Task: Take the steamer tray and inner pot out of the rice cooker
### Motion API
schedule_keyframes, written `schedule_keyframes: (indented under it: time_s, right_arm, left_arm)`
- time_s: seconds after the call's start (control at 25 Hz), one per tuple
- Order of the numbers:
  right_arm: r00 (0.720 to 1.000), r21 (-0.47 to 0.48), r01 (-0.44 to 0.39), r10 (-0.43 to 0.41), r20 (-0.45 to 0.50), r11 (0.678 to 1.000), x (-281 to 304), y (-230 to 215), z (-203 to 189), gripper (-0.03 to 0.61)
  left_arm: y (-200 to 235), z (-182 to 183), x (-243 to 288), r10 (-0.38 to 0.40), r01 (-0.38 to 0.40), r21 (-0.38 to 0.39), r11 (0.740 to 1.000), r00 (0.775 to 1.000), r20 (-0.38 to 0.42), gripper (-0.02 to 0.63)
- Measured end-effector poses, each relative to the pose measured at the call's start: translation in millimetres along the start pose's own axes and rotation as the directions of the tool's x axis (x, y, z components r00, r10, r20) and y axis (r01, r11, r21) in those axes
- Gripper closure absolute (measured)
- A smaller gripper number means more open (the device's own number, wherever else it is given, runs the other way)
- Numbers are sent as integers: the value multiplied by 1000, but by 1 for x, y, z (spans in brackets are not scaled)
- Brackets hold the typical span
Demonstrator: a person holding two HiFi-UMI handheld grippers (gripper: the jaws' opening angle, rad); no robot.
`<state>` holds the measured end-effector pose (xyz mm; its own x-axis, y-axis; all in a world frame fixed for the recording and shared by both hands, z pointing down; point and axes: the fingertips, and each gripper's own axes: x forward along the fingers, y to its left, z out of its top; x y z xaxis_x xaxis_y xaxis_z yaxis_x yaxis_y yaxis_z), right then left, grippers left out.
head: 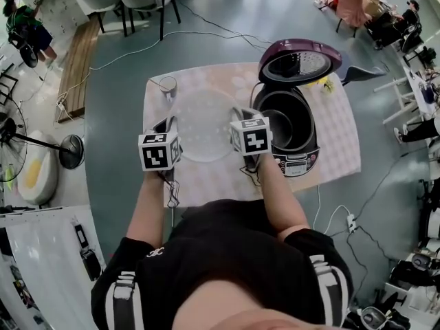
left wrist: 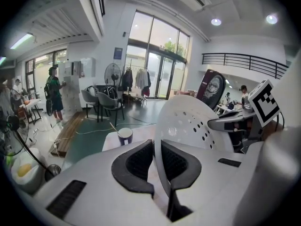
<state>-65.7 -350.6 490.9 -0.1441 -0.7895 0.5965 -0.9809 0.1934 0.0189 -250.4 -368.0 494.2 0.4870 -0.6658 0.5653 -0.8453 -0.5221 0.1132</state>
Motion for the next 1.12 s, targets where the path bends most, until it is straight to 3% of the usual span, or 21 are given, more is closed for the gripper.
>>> schedule_keyframes:
  time_s: [0.32, 0.48, 0.72, 1.0, 1.12]
  right_arm:
    - [998, 46, -26, 29, -63, 999, 62, 16, -25, 563]
    - [993, 87, -14, 24, -113, 996, 94, 18, -43, 563]
    - [986, 75, -14, 26, -162, 997, 134, 21, -60, 563]
    - [964, 117, -22, 52, -260, 993, 164, 19, -101, 563]
    - [955, 131, -16, 54, -291, 991, 176, 16, -115, 563]
  left_arm:
    - [38, -32, 36, 7, -9, -30, 1000, 998, -66, 594]
    - [54, -44, 59, 33, -34, -6, 999, 994, -100, 591]
    - [76, -65, 93, 31, -33, -9, 999, 986, -164, 592]
    - [81, -99, 125, -65, 33, -128, 991, 966, -252, 588]
    - [83, -115, 141, -84, 45, -140, 989, 954, -287, 586]
